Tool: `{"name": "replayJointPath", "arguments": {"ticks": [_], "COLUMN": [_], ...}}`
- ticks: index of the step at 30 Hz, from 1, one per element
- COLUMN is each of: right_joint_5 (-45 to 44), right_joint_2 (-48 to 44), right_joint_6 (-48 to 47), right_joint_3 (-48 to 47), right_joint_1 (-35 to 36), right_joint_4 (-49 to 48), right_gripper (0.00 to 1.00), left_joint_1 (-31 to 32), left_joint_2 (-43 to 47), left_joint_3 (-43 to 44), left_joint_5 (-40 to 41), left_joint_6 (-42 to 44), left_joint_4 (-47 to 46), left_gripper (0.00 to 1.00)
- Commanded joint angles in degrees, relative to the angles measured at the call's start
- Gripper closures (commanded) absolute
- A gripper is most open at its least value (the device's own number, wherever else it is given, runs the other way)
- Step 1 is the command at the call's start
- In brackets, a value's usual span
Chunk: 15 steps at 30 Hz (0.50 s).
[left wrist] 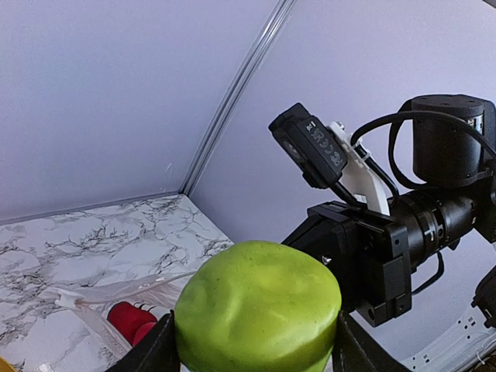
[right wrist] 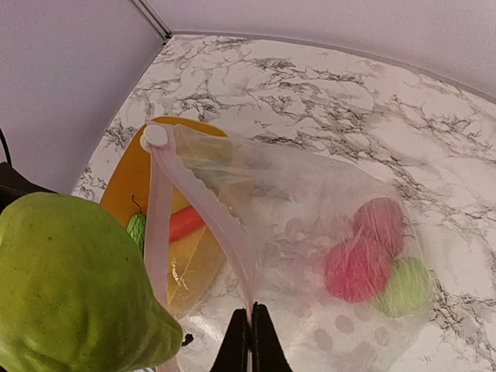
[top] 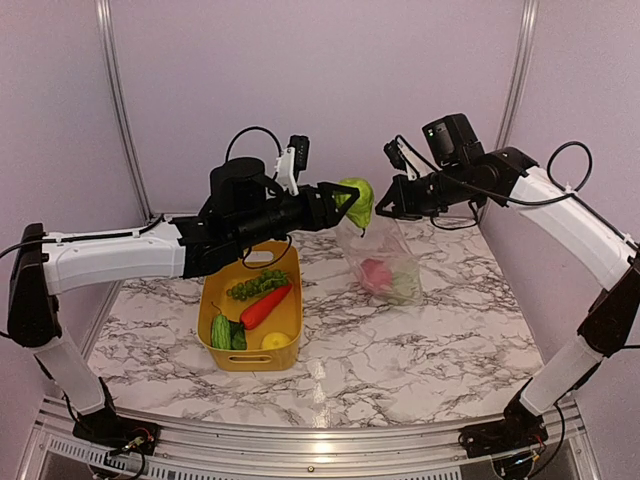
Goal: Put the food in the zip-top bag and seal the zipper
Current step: Place the fake fruit in the zipper food storage bag.
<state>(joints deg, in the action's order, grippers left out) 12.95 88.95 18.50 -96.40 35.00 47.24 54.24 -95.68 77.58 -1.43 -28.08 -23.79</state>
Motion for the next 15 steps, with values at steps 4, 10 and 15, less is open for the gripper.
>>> {"name": "replayJointPath", "arguments": {"ticks": [4, 10, 15], "right_joint_5": [0.91, 1.05, 0.85], "right_joint_2": [-0.22, 0.11, 0.15], "right_joint_6": [1.35, 1.54, 1.71], "right_joint_3": [-2.89, -3.01, -2.57], "right_joint_1": [0.48, 0.45, 0.34], "right_joint_4": [0.05, -0.68, -1.24], "right_gripper": [1.00, 1.00, 1.00], "left_joint_1": [1.48, 1.57, 1.57], "left_joint_2": [-4.98, -5.36, -3.57], "left_joint_3": [4.25, 4.56, 6.24], "left_joint_5": [6.72, 4.24, 5.07], "left_joint_6": [2.56, 2.41, 3.20], "left_joint_4": [1.14, -1.59, 0.14], "left_gripper": [0.45, 0.25, 0.12]}}
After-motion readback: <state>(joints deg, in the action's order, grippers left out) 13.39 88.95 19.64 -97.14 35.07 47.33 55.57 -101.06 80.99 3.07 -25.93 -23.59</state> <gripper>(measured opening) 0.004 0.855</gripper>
